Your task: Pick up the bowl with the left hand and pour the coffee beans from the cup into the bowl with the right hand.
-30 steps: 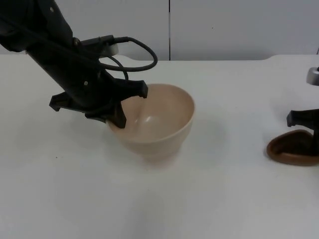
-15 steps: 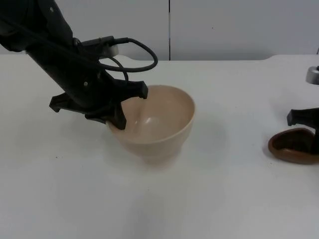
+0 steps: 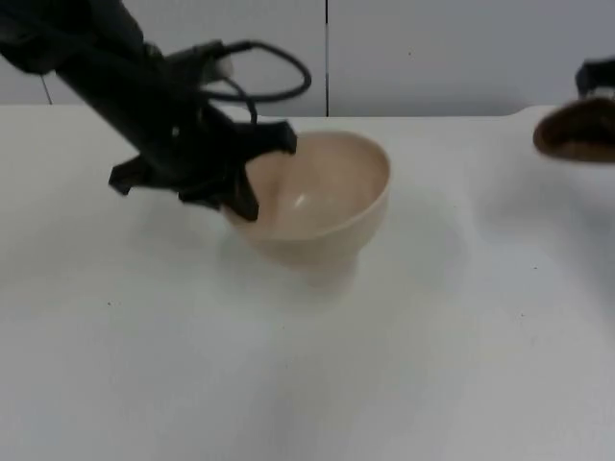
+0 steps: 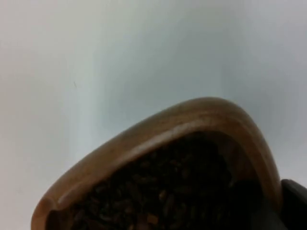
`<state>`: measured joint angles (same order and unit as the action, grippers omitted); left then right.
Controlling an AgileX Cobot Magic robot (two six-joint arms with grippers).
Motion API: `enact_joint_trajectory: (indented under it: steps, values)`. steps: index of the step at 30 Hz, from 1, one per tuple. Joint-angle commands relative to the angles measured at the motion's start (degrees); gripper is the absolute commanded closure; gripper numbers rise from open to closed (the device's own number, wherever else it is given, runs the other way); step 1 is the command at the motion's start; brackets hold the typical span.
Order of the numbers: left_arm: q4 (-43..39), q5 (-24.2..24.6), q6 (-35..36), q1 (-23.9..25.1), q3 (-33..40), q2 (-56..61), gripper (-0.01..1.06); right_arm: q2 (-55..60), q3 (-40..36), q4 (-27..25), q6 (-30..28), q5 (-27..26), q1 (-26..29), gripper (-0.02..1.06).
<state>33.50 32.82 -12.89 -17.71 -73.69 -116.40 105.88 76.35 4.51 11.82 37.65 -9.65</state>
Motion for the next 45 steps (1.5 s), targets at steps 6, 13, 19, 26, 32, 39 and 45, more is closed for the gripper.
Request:
enact_joint_trajectory:
  steps: [6, 13, 19, 26, 32, 39, 45]
  values:
    - [-11.52, 4.89, 11.09, -0.95, -7.00, 1.05, 1.05, -2.21, 11.16, 1.80, -3.77, 7.59, -3.64, 1.05]
    - [-22.15, 6.53, 16.83, -4.67, -9.28, 1.05, 1.05, -2.21, 16.79, 5.64, -3.77, 9.05, -10.03, 1.05]
    - [-11.82, 6.44, 5.81, -7.55, -9.64, 1.50, 1.05, -2.21, 20.81, 6.62, -4.00, 10.47, -14.43, 1.05]
    - [0.47, 6.77, -0.35, -7.55, -10.90, 1.52, 1.05, -2.21, 24.31, 5.74, -5.66, 13.64, -15.11, 1.05]
    - [0.80, 8.35, -3.13, -7.55, -16.43, 1.52, 1.05, -2.42, 24.59, 5.67, -7.61, 13.93, -16.57, 1.05]
    - [5.28, 8.32, -6.49, -7.55, -18.03, 0.95, 1.05, -2.99, 24.73, 9.11, -8.45, 14.06, -19.93, 1.05]
    - [8.07, 8.80, -9.14, -6.44, -18.03, -0.83, 1.05, -3.48, 24.73, 10.25, -8.45, 15.02, -20.94, 1.05]
